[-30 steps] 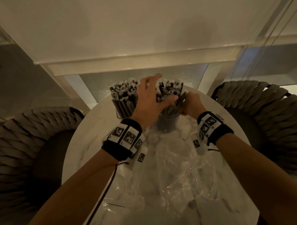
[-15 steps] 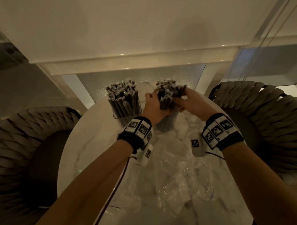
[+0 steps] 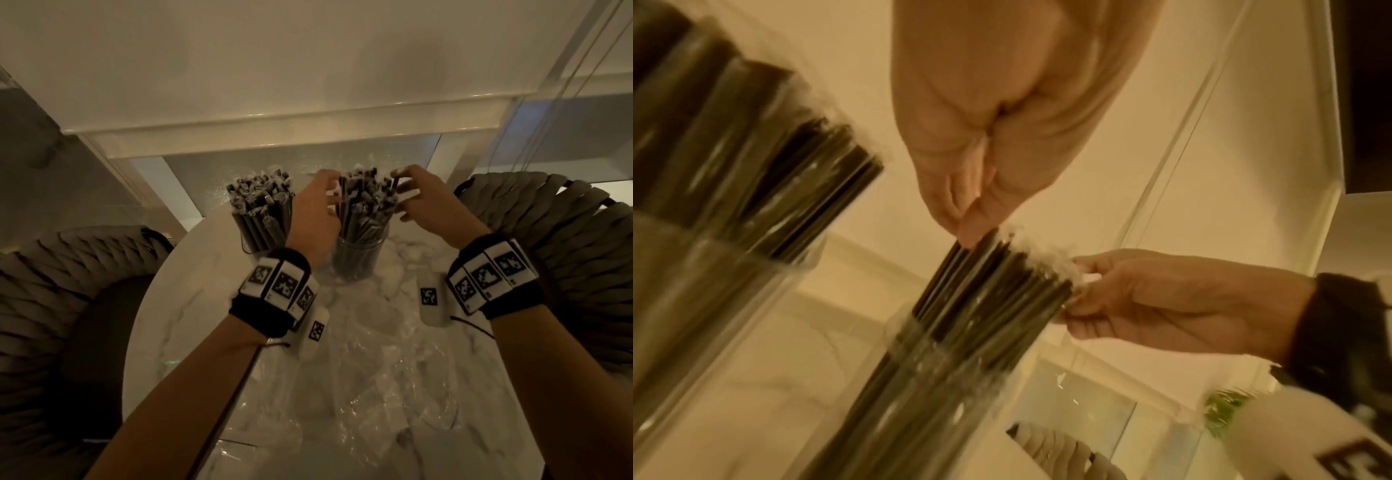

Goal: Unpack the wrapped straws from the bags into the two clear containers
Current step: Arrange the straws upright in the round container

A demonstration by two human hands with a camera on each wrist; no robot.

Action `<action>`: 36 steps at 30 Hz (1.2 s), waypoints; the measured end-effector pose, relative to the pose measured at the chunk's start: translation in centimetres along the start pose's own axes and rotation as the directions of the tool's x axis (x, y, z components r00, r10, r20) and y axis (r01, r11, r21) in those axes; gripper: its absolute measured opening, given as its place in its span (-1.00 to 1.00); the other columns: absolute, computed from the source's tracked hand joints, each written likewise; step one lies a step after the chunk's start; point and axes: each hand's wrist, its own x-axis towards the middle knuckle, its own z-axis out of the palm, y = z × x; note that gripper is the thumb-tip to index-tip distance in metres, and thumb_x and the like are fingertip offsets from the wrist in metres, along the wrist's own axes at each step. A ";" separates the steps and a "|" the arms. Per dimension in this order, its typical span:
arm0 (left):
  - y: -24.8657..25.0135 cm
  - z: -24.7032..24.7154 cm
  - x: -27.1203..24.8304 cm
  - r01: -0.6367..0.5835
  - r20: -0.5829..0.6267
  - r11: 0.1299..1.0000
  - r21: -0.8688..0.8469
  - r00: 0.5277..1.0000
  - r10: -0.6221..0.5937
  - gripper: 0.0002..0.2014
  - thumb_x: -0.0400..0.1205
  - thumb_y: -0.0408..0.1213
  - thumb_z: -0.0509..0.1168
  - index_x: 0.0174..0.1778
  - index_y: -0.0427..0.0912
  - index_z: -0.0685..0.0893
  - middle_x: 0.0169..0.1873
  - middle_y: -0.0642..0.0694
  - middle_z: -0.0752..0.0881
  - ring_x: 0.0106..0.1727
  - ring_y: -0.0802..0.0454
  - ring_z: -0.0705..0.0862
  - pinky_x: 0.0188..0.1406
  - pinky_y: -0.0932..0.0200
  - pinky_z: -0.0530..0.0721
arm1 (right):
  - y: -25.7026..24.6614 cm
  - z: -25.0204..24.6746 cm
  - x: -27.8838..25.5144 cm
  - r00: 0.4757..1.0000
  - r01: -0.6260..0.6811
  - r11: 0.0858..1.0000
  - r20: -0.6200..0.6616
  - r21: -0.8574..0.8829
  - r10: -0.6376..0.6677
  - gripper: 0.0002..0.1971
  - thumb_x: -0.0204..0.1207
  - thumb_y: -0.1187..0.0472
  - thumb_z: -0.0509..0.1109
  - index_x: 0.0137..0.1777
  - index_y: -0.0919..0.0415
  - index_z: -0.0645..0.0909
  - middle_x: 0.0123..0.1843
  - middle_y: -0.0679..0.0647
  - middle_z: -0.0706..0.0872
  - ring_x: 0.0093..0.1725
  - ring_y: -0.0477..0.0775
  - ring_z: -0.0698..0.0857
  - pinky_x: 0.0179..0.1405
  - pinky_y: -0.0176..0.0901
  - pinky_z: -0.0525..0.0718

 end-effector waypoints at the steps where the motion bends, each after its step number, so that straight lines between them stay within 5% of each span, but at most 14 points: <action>1: -0.7 0.4 -0.8 -0.007 -0.086 1.000 0.021 0.996 0.009 -0.61 0.44 -0.74 0.17 0.13 -0.32 0.53 -0.01 -0.15 0.61 0.00 -0.19 0.66 -0.16 0.10 0.71 | 0.6 0.2 -0.4 0.999 -0.008 0.999 -0.044 0.032 0.009 -0.52 0.48 0.55 0.26 0.37 0.19 0.44 0.23 0.25 0.57 -0.14 0.08 0.69 -0.20 -0.05 0.69; 3: -2.1 1.5 -2.2 0.055 -0.142 0.996 0.066 0.989 -0.045 -0.73 0.41 -0.64 0.28 -0.01 -0.35 0.51 -0.07 -0.32 0.62 -0.05 -0.29 0.61 -0.06 -0.17 0.67 | 1.7 0.8 -1.2 0.998 -0.028 0.999 -0.048 0.025 0.029 -0.51 0.45 0.50 0.34 0.37 0.21 0.44 0.22 0.25 0.60 -0.04 0.17 0.71 -0.17 -0.05 0.70; 4: -2.6 2.2 -2.6 0.113 -0.091 0.989 0.100 0.990 -0.104 -0.74 0.43 -0.53 0.36 0.00 -0.35 0.51 -0.03 -0.34 0.61 -0.02 -0.29 0.60 -0.03 -0.12 0.65 | 1.9 1.3 -1.7 0.999 -0.032 0.999 -0.028 0.005 0.032 -0.50 0.43 0.45 0.40 0.38 0.21 0.45 0.21 0.23 0.62 0.03 0.21 0.70 -0.12 0.00 0.72; 6: -3.0 3.5 -3.0 0.168 0.034 0.957 0.236 0.983 -0.180 -0.53 0.46 -0.18 0.43 0.18 -0.34 0.48 0.14 -0.31 0.54 0.10 -0.23 0.55 0.06 0.05 0.57 | 1.8 2.6 -2.4 1.000 -0.014 1.000 0.007 0.001 0.014 -0.47 0.39 0.27 0.52 0.37 0.20 0.48 0.20 0.16 0.67 0.09 0.21 0.70 0.01 0.09 0.75; 9: -3.1 4.6 -2.3 0.085 0.030 0.884 0.459 0.993 -0.111 -0.29 0.42 0.20 0.32 0.32 -0.26 0.45 0.19 -0.27 0.50 0.13 -0.22 0.49 0.13 -0.09 0.59 | 0.9 4.1 -2.4 0.998 0.052 0.999 -0.022 0.013 -0.052 -0.57 0.46 0.13 0.47 0.32 0.18 0.57 0.18 0.07 0.71 0.13 0.10 0.69 0.15 0.08 0.69; 12: -2.6 4.1 -0.9 0.066 0.043 0.872 0.484 0.994 -0.098 -0.54 0.55 -0.02 0.33 0.25 -0.25 0.52 0.13 -0.27 0.58 0.15 -0.27 0.54 0.04 -0.07 0.54 | -0.1 3.7 -1.5 0.995 0.101 0.992 -0.019 -0.076 -0.102 -0.71 0.60 0.29 0.28 0.31 0.21 0.58 0.22 0.19 0.71 0.15 0.16 0.67 0.23 0.15 0.66; 14: -2.3 3.2 0.0 0.028 0.063 0.872 0.489 0.996 -0.067 -0.67 0.60 -0.17 0.29 0.23 -0.24 0.59 0.10 -0.27 0.65 0.16 -0.29 0.60 0.07 -0.04 0.57 | -0.8 2.4 -0.6 0.995 0.097 0.986 0.026 -0.136 -0.094 -0.69 0.63 0.39 0.17 0.34 0.25 0.53 0.17 0.17 0.66 0.12 0.11 0.60 0.14 0.02 0.61; 18: -0.5 1.0 2.0 0.065 0.109 0.933 0.353 0.988 -0.110 -0.68 0.60 -0.31 0.32 0.25 -0.35 0.60 0.18 -0.31 0.69 0.23 -0.25 0.65 0.21 -0.01 0.65 | -2.1 -0.1 0.8 0.989 0.112 0.971 0.118 -0.210 -0.088 -0.71 0.63 0.40 0.13 0.31 0.28 0.50 0.08 0.08 0.55 0.08 0.14 0.53 0.02 -0.06 0.47; 24: 0.9 -0.5 3.2 -0.022 0.205 0.930 0.366 0.977 -0.057 -0.79 0.57 -0.45 0.27 0.12 -0.33 0.60 0.08 -0.30 0.70 0.16 -0.24 0.65 0.00 0.15 0.48 | -2.1 -0.1 1.3 0.975 0.158 0.929 0.204 -0.335 -0.092 -0.71 0.60 0.42 0.16 0.29 0.32 0.52 0.23 0.25 0.64 0.16 0.23 0.61 -0.05 -0.12 0.49; 28: 0.0 0.1 0.7 -0.014 -0.024 0.985 0.169 1.000 0.018 -0.72 0.54 -0.43 0.39 0.12 -0.27 0.51 -0.02 -0.19 0.69 -0.03 -0.03 0.66 -0.12 0.35 0.56 | -0.5 0.0 0.2 0.990 0.144 0.965 0.035 -0.217 -0.140 -0.64 0.52 0.50 0.25 0.27 0.23 0.56 0.17 0.16 0.70 -0.07 0.08 0.69 -0.28 -0.41 0.51; 32: -1.0 1.4 -3.1 -0.145 -0.349 0.989 0.022 0.926 0.143 -0.67 0.49 -0.55 0.33 -0.01 -0.14 0.38 -0.12 -0.26 0.54 -0.17 -0.08 0.58 -0.21 0.16 0.63 | 1.1 0.7 -2.2 0.951 0.153 0.986 -0.262 -0.060 -0.163 -0.73 0.49 0.52 0.27 0.12 0.24 0.56 0.03 0.12 0.68 -0.01 0.13 0.72 -0.20 -0.33 0.60; 36: -2.7 3.8 -4.4 0.094 -0.143 0.986 0.134 0.987 -0.075 -0.68 0.47 -0.38 0.41 0.08 -0.31 0.50 0.04 -0.27 0.56 -0.08 -0.05 0.52 -0.12 0.19 0.52 | 1.6 3.0 -4.1 0.972 0.121 0.991 -0.195 -0.059 -0.130 -0.77 0.47 0.35 0.43 0.12 0.23 0.59 -0.05 0.05 0.70 -0.08 0.00 0.70 -0.07 -0.28 0.68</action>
